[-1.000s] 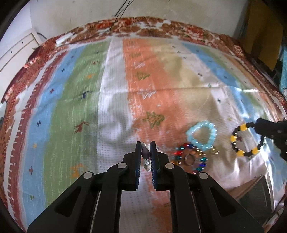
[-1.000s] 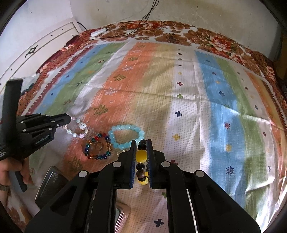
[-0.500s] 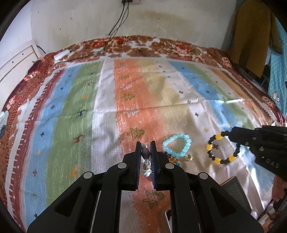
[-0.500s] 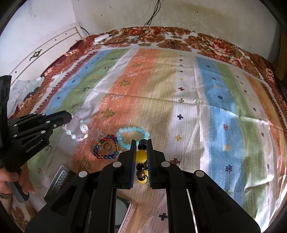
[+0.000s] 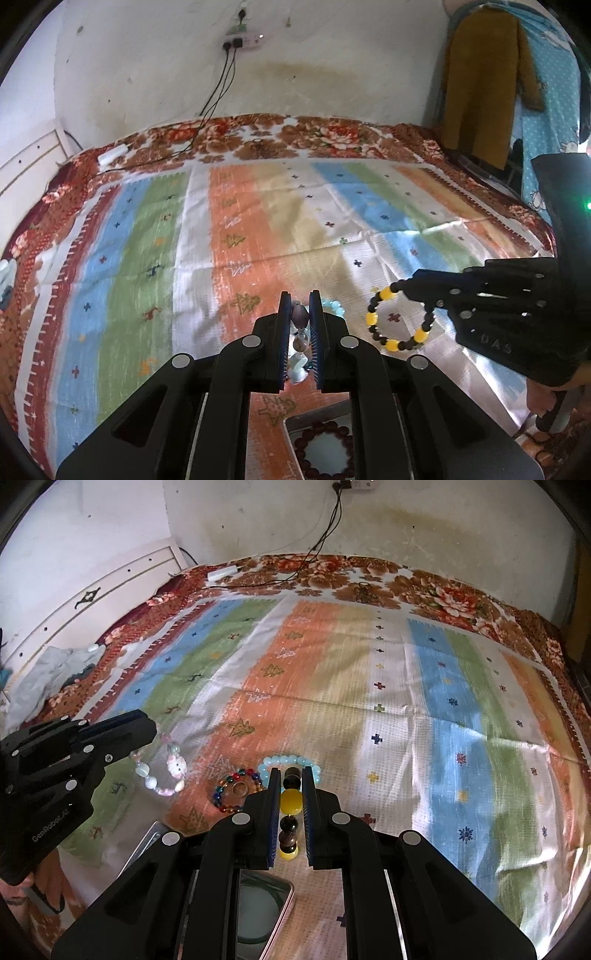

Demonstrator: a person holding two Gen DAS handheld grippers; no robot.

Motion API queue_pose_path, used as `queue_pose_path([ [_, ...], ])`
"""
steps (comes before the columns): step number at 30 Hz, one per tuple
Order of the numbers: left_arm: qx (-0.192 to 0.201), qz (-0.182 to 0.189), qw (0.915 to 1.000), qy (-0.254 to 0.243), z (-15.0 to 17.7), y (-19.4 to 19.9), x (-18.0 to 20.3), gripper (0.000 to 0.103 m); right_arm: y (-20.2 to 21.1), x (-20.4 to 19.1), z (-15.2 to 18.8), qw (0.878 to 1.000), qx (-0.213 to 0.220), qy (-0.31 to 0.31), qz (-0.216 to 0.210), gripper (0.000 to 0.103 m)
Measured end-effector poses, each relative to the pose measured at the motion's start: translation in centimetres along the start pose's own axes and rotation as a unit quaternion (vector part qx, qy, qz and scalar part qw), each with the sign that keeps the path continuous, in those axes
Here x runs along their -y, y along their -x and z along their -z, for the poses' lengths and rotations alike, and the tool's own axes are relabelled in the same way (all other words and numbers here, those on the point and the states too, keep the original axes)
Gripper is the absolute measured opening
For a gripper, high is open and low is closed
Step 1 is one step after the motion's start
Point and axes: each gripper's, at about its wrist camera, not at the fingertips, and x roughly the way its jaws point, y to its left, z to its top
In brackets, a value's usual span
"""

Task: Organize jewelry
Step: 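Carry white bracelet with left tool while right tool carries yellow-and-black bracelet toward tin, then open left tool dropping white bracelet into tin while right tool releases yellow-and-black bracelet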

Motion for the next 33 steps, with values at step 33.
queue_pose_path([
  [33,0.023,0.028,0.9993,-0.008,3.6,3.8,3.1,0.009,5.2,-2.0,3.1,0.999,0.031,0.006,-0.041,0.012],
])
